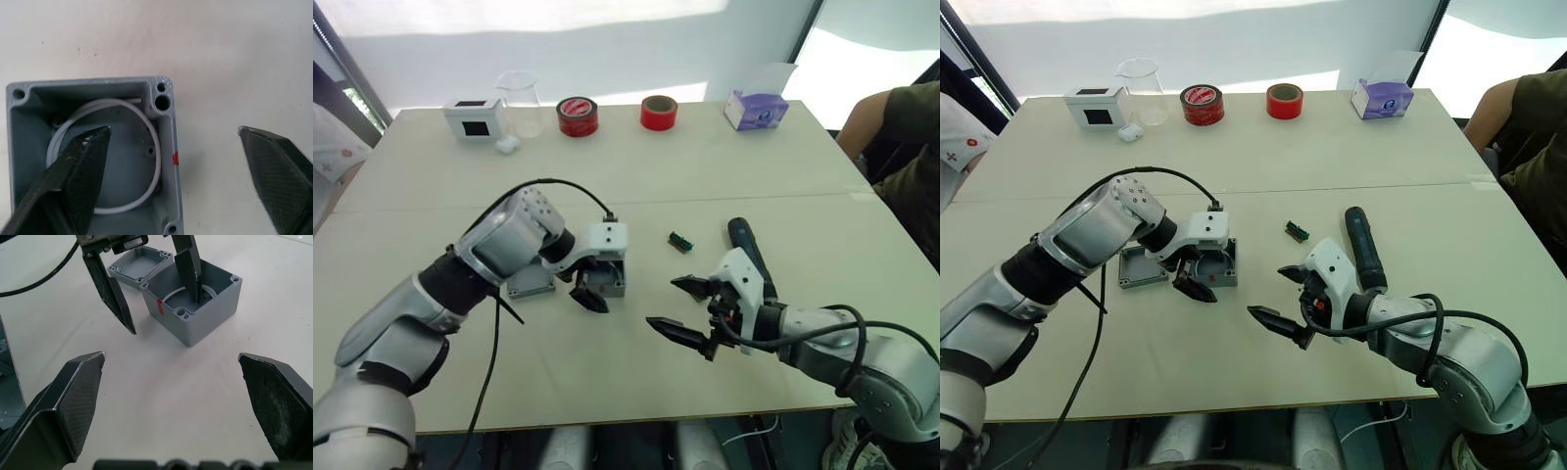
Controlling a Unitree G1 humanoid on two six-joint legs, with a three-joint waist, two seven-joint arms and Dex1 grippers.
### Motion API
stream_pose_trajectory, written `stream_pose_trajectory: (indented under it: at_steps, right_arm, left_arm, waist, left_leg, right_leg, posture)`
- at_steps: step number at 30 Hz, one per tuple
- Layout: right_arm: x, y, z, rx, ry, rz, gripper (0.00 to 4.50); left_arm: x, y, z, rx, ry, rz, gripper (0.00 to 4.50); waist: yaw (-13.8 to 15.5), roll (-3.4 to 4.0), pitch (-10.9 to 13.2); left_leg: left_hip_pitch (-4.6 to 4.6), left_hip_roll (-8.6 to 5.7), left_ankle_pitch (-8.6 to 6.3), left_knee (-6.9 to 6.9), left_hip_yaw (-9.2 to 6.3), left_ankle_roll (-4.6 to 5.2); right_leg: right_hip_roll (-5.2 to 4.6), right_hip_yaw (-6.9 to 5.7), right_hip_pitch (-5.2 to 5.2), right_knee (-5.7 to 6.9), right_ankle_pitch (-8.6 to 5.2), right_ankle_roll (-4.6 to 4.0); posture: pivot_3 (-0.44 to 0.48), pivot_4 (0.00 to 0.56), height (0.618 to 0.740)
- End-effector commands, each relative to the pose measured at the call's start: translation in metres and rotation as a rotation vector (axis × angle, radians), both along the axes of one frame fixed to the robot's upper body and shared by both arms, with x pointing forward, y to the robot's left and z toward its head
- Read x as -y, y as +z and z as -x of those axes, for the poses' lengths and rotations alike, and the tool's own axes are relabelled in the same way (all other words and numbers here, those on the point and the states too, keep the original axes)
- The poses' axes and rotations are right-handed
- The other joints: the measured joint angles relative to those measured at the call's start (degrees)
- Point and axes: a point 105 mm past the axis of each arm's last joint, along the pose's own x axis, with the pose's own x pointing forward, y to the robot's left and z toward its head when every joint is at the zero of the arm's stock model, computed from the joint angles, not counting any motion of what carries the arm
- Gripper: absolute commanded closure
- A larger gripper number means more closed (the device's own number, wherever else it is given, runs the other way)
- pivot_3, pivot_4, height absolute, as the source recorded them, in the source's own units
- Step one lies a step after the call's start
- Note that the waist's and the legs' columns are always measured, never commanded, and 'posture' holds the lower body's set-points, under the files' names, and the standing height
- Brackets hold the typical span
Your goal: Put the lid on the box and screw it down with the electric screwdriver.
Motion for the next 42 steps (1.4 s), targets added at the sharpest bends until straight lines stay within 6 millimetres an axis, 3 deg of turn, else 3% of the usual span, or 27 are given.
stream_pose_trajectory:
  at_steps: [1, 6, 8, 9, 16, 23, 28, 33, 37, 42]
  right_arm:
    - [-0.003, 0.007, 0.003, 0.042, 0.012, -0.020, 0.00]
    - [-0.002, 0.004, 0.002, 0.037, -0.005, -0.026, 0.00]
    - [-0.002, 0.004, 0.001, 0.037, -0.008, -0.027, 0.00]
    - [-0.002, 0.004, 0.001, 0.038, -0.010, -0.028, 0.00]
    - [0.000, 0.003, 0.000, 0.039, -0.020, -0.020, 0.00]
    - [0.003, 0.002, 0.000, 0.036, -0.030, -0.013, 0.00]
    - [0.005, 0.001, -0.001, 0.036, -0.043, -0.009, 0.00]
    - [0.004, -0.001, 0.002, 0.033, -0.053, -0.013, 0.00]
    - [0.004, -0.001, 0.003, 0.033, -0.057, -0.014, 0.00]
    - [0.003, -0.001, 0.005, 0.033, -0.043, -0.005, 0.00]
  left_arm:
    - [0.002, 0.006, -0.002, 0.035, -0.021, -0.002, 1.93]
    - [-0.001, 0.001, -0.001, 0.035, -0.040, -0.025, 3.76]
    - [-0.001, 0.000, 0.000, 0.032, -0.044, -0.025, 4.38]
    - [-0.001, 0.000, 0.001, 0.027, -0.054, -0.028, 4.47]
    - [-0.006, -0.001, 0.000, 0.043, -0.095, -0.045, 4.47]
    - [-0.002, 0.024, -0.006, 0.199, -0.437, 0.020, 4.47]
    - [-0.005, 0.023, -0.002, 0.182, -0.605, 0.021, 4.47]
    - [-0.012, 0.010, -0.012, 0.204, -0.685, -0.067, 4.47]
    - [-0.011, 0.008, -0.015, 0.198, -0.700, -0.063, 3.42]
    - [-0.007, 0.021, -0.017, 0.220, -0.667, -0.007, 1.45]
  waist:
    - [-0.13, 0.00, 0.00]
    - [-0.13, 0.00, 0.00]
    - [-0.13, 0.00, 0.00]
    - [0.03, 0.01, -0.03]
    - [0.47, 0.02, -0.03]
    - [1.05, 0.01, -0.03]
    - [0.97, -0.01, -0.02]
    - [0.96, 0.00, -0.02]
    - [0.91, -0.01, -0.01]
    - [0.93, -0.01, -0.01]
  left_leg:
    - [0.00, 0.00, 0.00, 0.00, 0.00, 0.00]
    - [0.00, 0.00, 0.00, 0.00, -0.01, 0.00]
    - [0.00, 0.00, 0.00, 0.00, 0.00, 0.00]
    - [0.00, 0.00, 0.00, 0.00, -0.01, 0.00]
    - [0.06, -0.01, 0.00, 0.01, -0.01, 0.00]
    - [0.06, -0.01, 0.00, 0.03, 0.00, -0.01]
    - [0.03, -0.03, 0.00, 0.06, 0.00, -0.01]
    - [0.03, -0.05, 0.00, 0.06, 0.01, 0.00]
    - [0.01, -0.04, 0.00, 0.06, 0.01, 0.01]
    - [0.00, -0.04, 0.00, 0.08, 0.00, 0.01]
  right_leg:
    - [0.00, 0.00, 0.00, 0.00, 0.00, 0.00]
    - [0.00, 0.00, 0.00, 0.00, 0.00, 0.00]
    - [0.00, 0.00, 0.00, 0.00, 0.00, 0.00]
    - [0.00, 0.00, 0.00, 0.00, 0.00, 0.00]
    - [-0.01, -0.01, 0.07, 0.00, 0.00, 0.00]
    - [-0.03, -0.01, 0.06, 0.01, 0.00, 0.00]
    - [-0.06, -0.01, 0.03, 0.01, 0.00, -0.01]
    - [-0.07, -0.01, 0.04, 0.02, 0.01, 0.00]
    - [-0.05, -0.02, 0.02, 0.03, 0.00, 0.00]
    - [-0.05, -0.02, 0.03, 0.04, 0.01, 0.00]
  posture:
    - [0.000, 0.150, 0.740]
    - [0.000, 0.150, 0.740]
    - [0.000, 0.150, 0.740]
    - [0.000, 0.150, 0.740]
    - [0.000, 0.150, 0.740]
    - [0.000, 0.150, 0.740]
    - [0.000, 0.150, 0.740]
    - [0.000, 0.150, 0.740]
    - [0.000, 0.150, 0.740]
    - [0.000, 0.150, 0.740]
